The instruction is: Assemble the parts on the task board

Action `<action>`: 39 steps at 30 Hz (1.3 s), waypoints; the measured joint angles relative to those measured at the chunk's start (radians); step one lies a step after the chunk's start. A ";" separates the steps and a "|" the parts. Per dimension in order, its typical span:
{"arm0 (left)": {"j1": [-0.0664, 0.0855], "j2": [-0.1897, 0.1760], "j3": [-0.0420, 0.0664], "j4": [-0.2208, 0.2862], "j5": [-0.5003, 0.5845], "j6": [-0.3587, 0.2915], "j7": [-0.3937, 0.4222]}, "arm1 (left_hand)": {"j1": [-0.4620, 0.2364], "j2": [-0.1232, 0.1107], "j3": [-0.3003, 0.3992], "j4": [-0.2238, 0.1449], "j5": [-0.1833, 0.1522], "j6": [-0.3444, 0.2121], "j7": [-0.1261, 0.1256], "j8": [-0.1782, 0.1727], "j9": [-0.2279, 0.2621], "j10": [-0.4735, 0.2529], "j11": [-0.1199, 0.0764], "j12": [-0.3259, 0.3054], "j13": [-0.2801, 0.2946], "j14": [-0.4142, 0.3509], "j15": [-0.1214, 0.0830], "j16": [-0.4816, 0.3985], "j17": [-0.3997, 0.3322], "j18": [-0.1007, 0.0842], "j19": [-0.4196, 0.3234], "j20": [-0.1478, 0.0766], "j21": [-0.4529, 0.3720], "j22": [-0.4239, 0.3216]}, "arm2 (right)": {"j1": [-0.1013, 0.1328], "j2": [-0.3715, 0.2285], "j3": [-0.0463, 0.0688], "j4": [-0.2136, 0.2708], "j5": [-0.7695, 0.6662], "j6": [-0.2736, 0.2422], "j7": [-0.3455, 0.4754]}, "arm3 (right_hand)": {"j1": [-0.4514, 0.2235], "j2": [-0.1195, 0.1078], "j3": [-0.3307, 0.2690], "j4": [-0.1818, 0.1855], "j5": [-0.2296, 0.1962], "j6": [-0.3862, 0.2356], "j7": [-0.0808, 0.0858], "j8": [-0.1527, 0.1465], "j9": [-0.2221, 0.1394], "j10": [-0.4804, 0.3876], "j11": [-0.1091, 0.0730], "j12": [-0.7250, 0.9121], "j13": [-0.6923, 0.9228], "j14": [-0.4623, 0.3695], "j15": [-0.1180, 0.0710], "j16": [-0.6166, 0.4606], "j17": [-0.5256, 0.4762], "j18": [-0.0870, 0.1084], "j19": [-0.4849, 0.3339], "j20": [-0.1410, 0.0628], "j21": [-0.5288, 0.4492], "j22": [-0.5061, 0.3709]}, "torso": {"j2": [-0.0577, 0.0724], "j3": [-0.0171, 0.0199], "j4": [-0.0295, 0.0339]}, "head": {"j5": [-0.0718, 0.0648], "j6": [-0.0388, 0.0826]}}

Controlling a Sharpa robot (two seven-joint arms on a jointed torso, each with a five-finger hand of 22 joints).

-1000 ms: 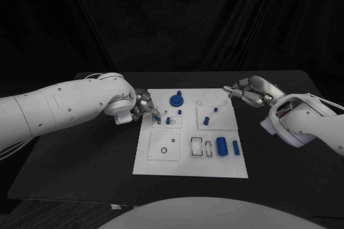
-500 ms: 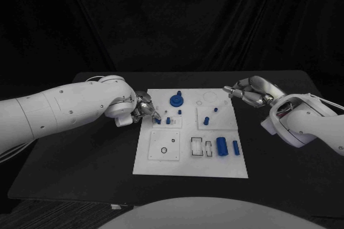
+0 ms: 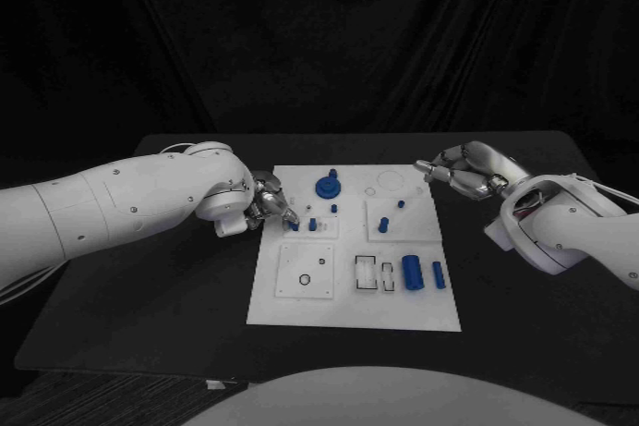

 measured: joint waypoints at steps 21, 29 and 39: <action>-0.002 0.002 0.001 0.004 -0.048 -0.001 0.009 | 0.002 0.002 0.003 0.003 0.000 0.003 0.001 -0.002 0.000 0.000 0.000 0.000 0.000 0.000 0.000 0.000 0.000 0.000 0.000 0.000 -0.006 0.000 | 0.000 0.002 0.000 -0.001 0.000 0.000 0.000 | 0.006 -0.006 0.000 0.000 0.000 0.000 0.000 0.000 -0.002 0.000 0.000 0.000 -0.002 0.000 0.000 0.000 0.000 0.000 0.000 0.000 0.000 0.001 | 0.000 0.0002 0.0000 | 0.003 0.000; -0.003 0.008 0.000 0.002 -0.058 0.002 0.011 | -0.027 0.015 -0.031 0.036 -0.122 0.003 -0.012 -0.002 0.003 0.000 0.000 0.000 0.000 0.000 0.000 0.000 0.000 0.000 0.000 0.000 -0.010 0.000 | 0.000 0.001 0.000 -0.001 0.000 0.000 0.000 | 0.006 -0.006 0.000 0.000 0.000 0.000 0.000 0.000 -0.001 0.000 0.000 0.000 -0.002 0.002 0.000 0.000 0.000 0.000 0.000 0.000 0.000 0.001 | 0.000 0.0002 0.0000 | 0.001 0.000; -0.005 0.011 -0.001 -0.001 -0.065 0.011 0.007 | -0.101 0.017 -0.140 0.128 -0.280 0.019 -0.007 -0.004 -0.013 0.000 0.000 0.000 0.000 0.000 0.000 0.000 0.001 0.000 0.000 0.000 -0.019 0.000 | -0.001 0.002 0.000 -0.001 0.000 0.000 0.000 | 0.007 -0.006 0.000 0.000 0.004 0.000 0.000 0.000 -0.001 0.000 0.000 0.002 -0.002 -0.001 -0.003 0.000 0.000 0.000 0.000 0.000 0.000 0.000 | 0.000 0.0001 -0.0001 | 0.002 0.000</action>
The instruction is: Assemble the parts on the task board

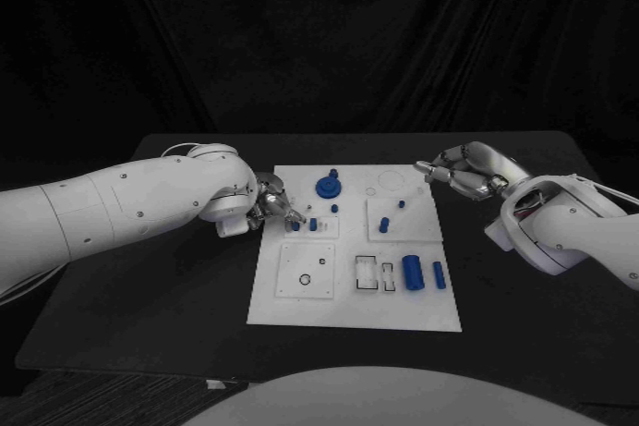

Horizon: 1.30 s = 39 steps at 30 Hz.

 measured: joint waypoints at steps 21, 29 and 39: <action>0.000 -0.007 0.000 -0.001 -0.004 0.012 -0.017 | -0.052 0.014 -0.142 0.101 -0.115 0.005 0.005 -0.014 -0.011 0.000 0.000 0.000 0.000 0.000 0.000 0.000 0.000 0.000 -0.003 0.003 -0.023 0.000 | -0.002 -0.001 0.000 0.000 0.000 0.000 0.000 | 0.004 0.004 0.000 0.000 0.000 0.000 0.000 0.000 0.000 0.000 0.000 0.001 0.002 -0.001 0.001 0.000 0.000 0.000 0.000 0.000 0.000 0.000 | 0.000 0.0000 0.0002 | -0.001 0.000; 0.002 -0.071 -0.001 0.063 -0.060 -0.097 0.050 | -0.106 0.003 -0.275 0.108 -0.089 0.004 -0.006 0.081 0.072 0.000 0.000 0.000 0.000 0.000 0.000 0.000 0.000 0.000 0.019 0.000 -0.005 0.000 | -0.002 -0.008 0.000 0.001 0.000 -0.001 0.000 | 0.004 0.004 0.000 0.000 0.000 0.000 0.000 0.000 -0.001 0.000 0.000 -0.003 0.002 -0.001 0.001 0.000 0.000 0.000 0.000 0.000 0.000 0.000 | 0.000 -0.0001 0.0001 | -0.006 0.000; 0.063 -0.098 0.001 0.051 -0.177 -0.459 0.419 | 0.032 0.017 -0.413 0.101 -0.018 -0.118 -0.006 0.186 0.221 0.000 -0.011 0.000 0.000 -0.002 -0.013 0.000 0.000 -0.002 0.079 -0.008 0.094 0.000 | -0.002 -0.013 0.000 0.000 0.000 -0.003 0.000 | 0.004 0.004 0.000 0.000 0.000 0.000 0.000 0.000 -0.001 0.000 0.000 -0.003 0.002 -0.001 0.001 0.000 0.000 0.000 0.000 0.000 0.000 0.000 | -0.002 -0.0004 0.0004 | -0.004 0.000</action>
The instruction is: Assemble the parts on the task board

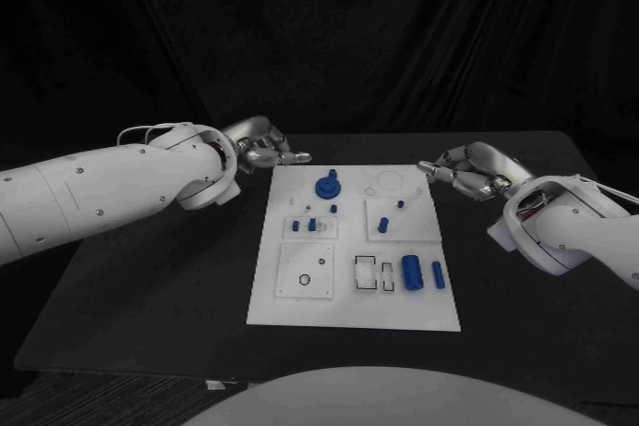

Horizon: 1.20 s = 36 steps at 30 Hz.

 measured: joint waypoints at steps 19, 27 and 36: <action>-0.043 0.143 -0.001 -0.159 -0.451 -0.093 0.445 | 0.452 -0.131 0.333 -0.090 0.004 -0.092 -0.027 -0.446 -0.678 -0.742 0.061 -1.228 -1.012 0.000 0.025 -0.063 0.000 -0.037 0.041 0.030 0.078 0.001 | 0.000 0.000 0.000 -0.005 0.000 -0.016 0.030 | 0.000 0.000 0.000 0.000 0.000 0.004 -0.004 0.000 0.000 0.000 0.000 0.000 0.000 0.001 0.001 0.000 0.000 0.000 0.000 0.000 0.004 0.000 | 0.003 -0.0001 -0.0015 | 0.003 0.000; -0.059 0.172 -0.001 -0.171 -0.571 -0.013 0.411 | 0.441 -0.142 0.326 -0.088 0.000 -0.058 -0.012 -0.471 -0.735 -0.680 0.049 -1.241 -1.070 0.002 0.013 -0.082 0.000 -0.037 0.030 0.017 0.050 0.001 | 0.000 0.001 0.000 -0.006 0.000 -0.017 0.036 | 0.004 -0.004 0.000 0.000 0.000 0.004 -0.004 0.004 0.000 -0.002 -0.004 0.002 -0.001 0.003 -0.001 0.000 0.000 0.000 0.000 0.000 0.004 0.000 | 0.002 -0.0002 -0.0009 | -0.001 0.000; -0.073 0.201 -0.001 -0.178 -0.619 0.018 0.379 | 0.428 -0.138 0.334 -0.090 0.018 0.024 0.009 -0.471 -0.775 -0.593 0.051 -1.255 -1.110 0.002 0.013 -0.086 0.000 -0.037 0.030 0.017 0.045 0.001 | 0.000 0.001 0.000 -0.004 0.000 -0.018 0.042 | 0.007 -0.007 0.000 0.000 0.000 0.004 -0.004 0.004 0.000 0.001 -0.007 0.002 -0.001 0.003 0.000 0.000 0.000 0.000 0.000 0.000 0.004 0.000 | 0.002 0.0002 -0.0003 | -0.006 0.000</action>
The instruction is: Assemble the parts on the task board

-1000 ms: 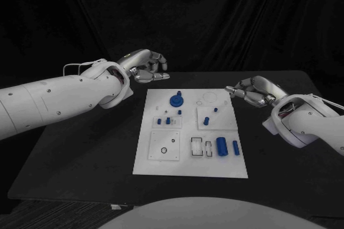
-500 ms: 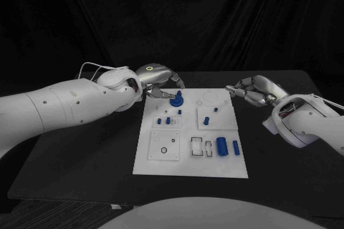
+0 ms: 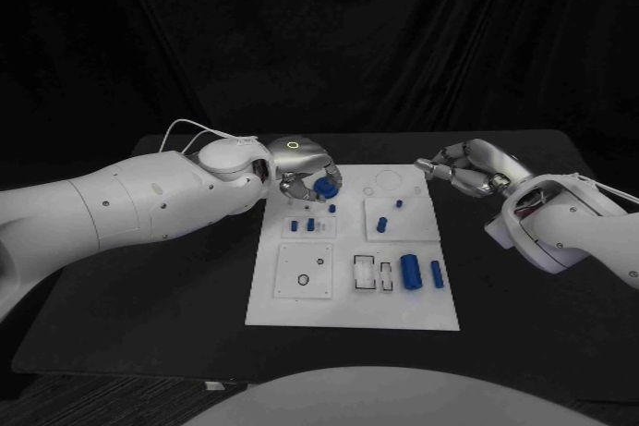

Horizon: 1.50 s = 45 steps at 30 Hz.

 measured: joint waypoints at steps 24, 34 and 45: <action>-0.046 0.058 0.000 -0.060 -0.023 0.033 -0.036 | 0.000 0.000 0.053 -0.018 0.049 0.027 -0.005 0.003 -0.031 0.081 0.002 0.012 0.007 0.000 0.000 0.000 0.000 0.000 0.004 -0.004 -0.015 0.000 | 0.000 -0.005 0.000 0.006 0.000 -0.002 0.001 | 0.003 -0.004 -0.003 -0.003 0.000 0.004 -0.004 0.000 -0.001 0.000 0.000 0.001 0.001 -0.003 -0.003 0.000 0.000 0.000 0.000 0.000 0.000 0.000 | 0.000 0.0000 0.0000 | -0.006 0.000; -0.058 0.077 0.000 -0.080 -0.024 0.037 -0.039 | 0.000 0.000 0.067 -0.026 0.058 0.039 0.001 0.003 -0.035 0.088 0.001 0.016 0.012 0.000 0.000 -0.004 0.000 0.000 0.004 -0.004 -0.015 0.000 | 0.000 -0.005 0.000 0.007 0.000 -0.002 0.001 | 0.003 -0.004 -0.003 -0.003 0.000 0.004 -0.004 0.000 -0.001 0.000 0.000 0.001 0.001 -0.003 -0.003 0.000 0.000 0.000 0.000 0.000 0.000 0.000 | 0.000 0.0001 0.0000 | -0.009 0.000; -0.062 0.084 0.000 -0.092 -0.025 0.038 -0.041 | 0.008 0.000 0.084 -0.043 0.078 0.041 0.002 0.003 -0.041 0.091 0.005 0.016 0.018 0.000 0.000 -0.006 0.000 0.000 0.000 0.000 -0.025 0.000 | 0.000 -0.005 0.000 0.007 0.000 -0.002 0.001 | 0.003 -0.004 -0.003 -0.003 0.000 0.004 -0.004 0.000 -0.001 0.000 0.000 0.001 0.001 -0.004 -0.001 0.000 0.000 0.000 0.000 0.000 0.000 0.000 | 0.000 0.0001 0.0000 | -0.009 0.000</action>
